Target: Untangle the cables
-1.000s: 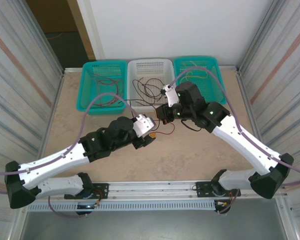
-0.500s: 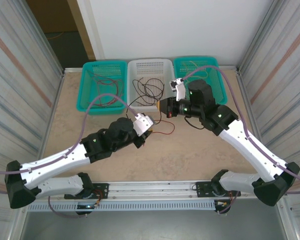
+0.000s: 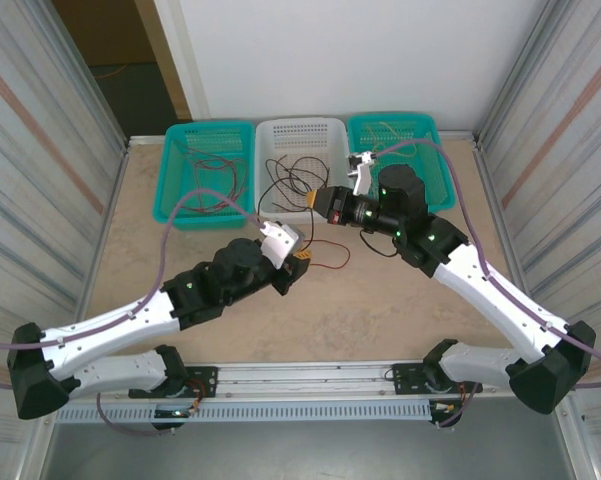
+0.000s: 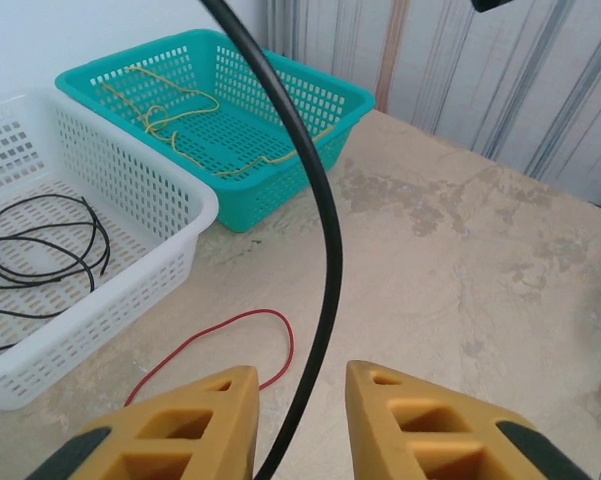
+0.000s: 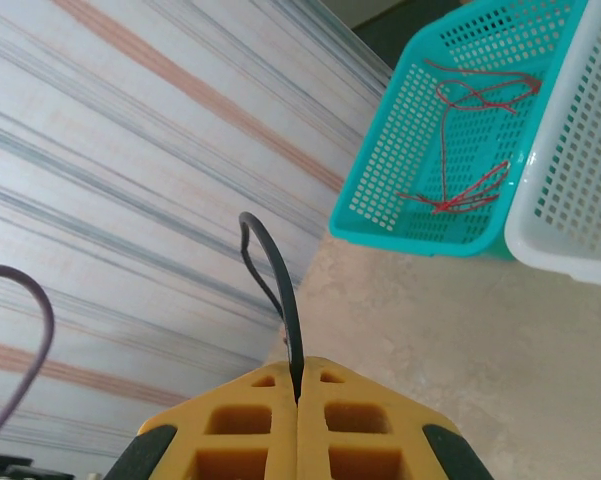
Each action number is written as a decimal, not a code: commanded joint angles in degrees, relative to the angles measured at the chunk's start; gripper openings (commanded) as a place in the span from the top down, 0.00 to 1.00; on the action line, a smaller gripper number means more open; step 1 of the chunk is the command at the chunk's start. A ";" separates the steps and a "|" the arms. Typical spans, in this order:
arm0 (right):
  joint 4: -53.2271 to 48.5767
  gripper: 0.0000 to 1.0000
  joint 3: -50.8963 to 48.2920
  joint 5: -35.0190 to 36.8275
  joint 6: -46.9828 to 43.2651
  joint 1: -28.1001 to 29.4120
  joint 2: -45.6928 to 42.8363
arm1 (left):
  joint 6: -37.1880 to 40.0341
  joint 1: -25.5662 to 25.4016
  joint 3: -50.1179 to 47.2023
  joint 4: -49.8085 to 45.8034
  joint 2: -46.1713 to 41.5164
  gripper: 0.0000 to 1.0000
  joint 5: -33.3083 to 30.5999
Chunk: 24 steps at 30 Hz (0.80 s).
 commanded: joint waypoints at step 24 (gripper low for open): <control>19.03 1.00 -15.50 11.14 12.56 5.10 -5.31 | -37.51 15.38 -10.85 14.07 -10.01 1.00 3.23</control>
